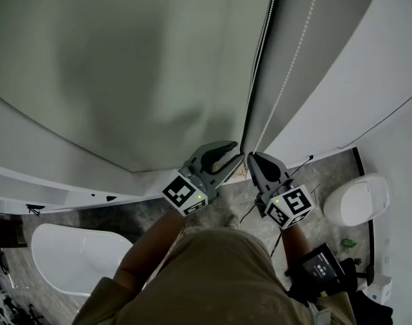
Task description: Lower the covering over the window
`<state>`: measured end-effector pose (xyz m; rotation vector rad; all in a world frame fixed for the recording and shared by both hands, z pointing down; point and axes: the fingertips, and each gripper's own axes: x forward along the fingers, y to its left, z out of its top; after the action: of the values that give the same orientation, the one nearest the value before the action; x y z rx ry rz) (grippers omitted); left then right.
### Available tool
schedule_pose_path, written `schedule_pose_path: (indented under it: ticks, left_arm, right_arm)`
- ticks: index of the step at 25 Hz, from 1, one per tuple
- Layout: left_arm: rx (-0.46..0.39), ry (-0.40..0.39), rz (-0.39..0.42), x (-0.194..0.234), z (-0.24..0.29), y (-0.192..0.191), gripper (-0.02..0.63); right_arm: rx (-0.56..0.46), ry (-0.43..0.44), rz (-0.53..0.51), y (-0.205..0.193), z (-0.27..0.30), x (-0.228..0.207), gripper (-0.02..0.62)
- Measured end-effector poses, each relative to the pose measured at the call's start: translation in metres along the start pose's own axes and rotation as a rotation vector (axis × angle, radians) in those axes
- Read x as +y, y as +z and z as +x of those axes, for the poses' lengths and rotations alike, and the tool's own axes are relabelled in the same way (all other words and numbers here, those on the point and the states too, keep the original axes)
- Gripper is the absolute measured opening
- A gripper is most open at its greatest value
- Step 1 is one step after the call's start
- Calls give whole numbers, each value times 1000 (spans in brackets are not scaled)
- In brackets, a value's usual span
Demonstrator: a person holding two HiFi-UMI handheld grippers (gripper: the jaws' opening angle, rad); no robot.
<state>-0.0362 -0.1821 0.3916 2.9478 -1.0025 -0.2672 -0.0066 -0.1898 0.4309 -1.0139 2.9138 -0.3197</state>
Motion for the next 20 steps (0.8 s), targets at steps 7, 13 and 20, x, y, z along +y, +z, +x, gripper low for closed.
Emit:
schedule_pose_path:
  ticks: [7, 13, 20]
  left_arm:
    - [38, 10, 10, -2, 22, 2, 109]
    - [24, -25, -1, -8, 19, 4, 64]
    - [-9, 11, -6, -6, 9, 13, 25]
  right_arm:
    - [65, 23, 48, -30, 1, 5, 6]
    - [68, 55, 68, -31, 6, 13, 6]
    - [70, 91, 77, -32, 10, 28, 6]
